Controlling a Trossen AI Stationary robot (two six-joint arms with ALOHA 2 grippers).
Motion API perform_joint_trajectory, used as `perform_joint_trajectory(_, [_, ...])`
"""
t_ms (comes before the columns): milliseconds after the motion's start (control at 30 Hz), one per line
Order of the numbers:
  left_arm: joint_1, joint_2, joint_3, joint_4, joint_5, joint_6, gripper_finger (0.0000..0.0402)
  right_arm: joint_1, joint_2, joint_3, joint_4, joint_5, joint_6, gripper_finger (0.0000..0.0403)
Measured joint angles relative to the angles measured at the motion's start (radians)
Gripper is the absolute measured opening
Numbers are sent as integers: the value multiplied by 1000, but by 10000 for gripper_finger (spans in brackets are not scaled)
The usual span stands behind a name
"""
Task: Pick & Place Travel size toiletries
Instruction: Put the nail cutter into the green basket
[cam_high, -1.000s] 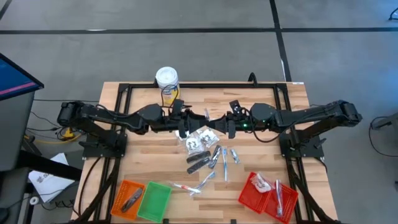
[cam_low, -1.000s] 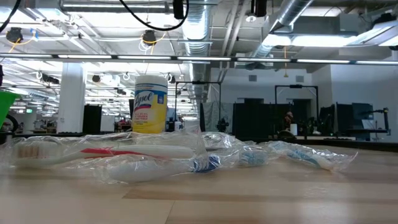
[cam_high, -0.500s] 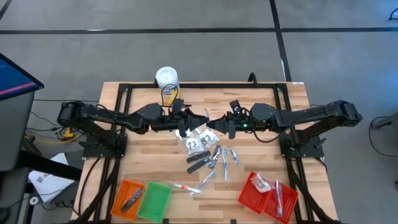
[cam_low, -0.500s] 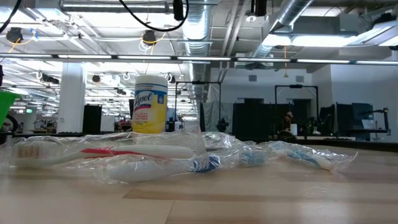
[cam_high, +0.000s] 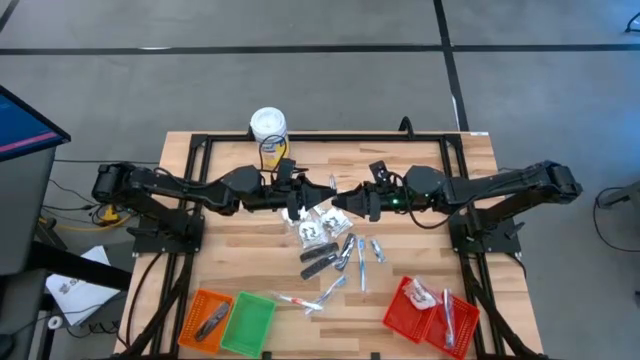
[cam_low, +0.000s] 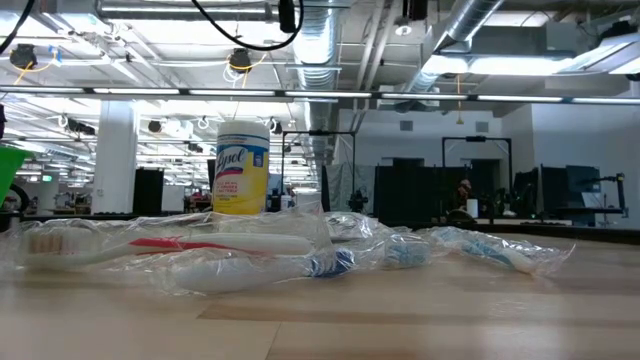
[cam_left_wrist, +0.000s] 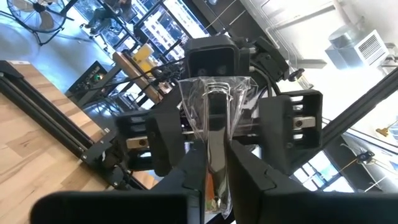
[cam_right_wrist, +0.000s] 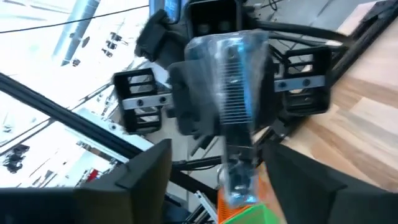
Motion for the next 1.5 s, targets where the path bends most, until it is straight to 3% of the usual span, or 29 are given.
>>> perform_joint_trajectory(200, [-6,-20,1,-3,11,-5,31,27,-11,0,64,-34,-1,293])
perform_joint_trajectory(500, [-104,-31,-2,-106,-35,-128,31,85,-70,1,65,-173,49,297])
perform_joint_trajectory(800, [-341,-34,1,-297,-347,-404,31,173,-153,1,64,-210,-20,297])
perform_joint_trajectory(1033, [-546,-33,0,-577,-474,-745,31,239,-181,1,63,-182,-103,297])
perform_joint_trajectory(1167, [-651,-33,0,-658,-553,-931,31,268,-181,1,60,-176,-106,297])
perform_joint_trajectory(1333, [-740,-25,2,-676,-523,-1081,31,292,-173,1,62,-174,-107,297])
perform_joint_trajectory(1500, [-775,-3,89,-925,-369,-1255,31,319,-164,0,64,-174,-106,297])
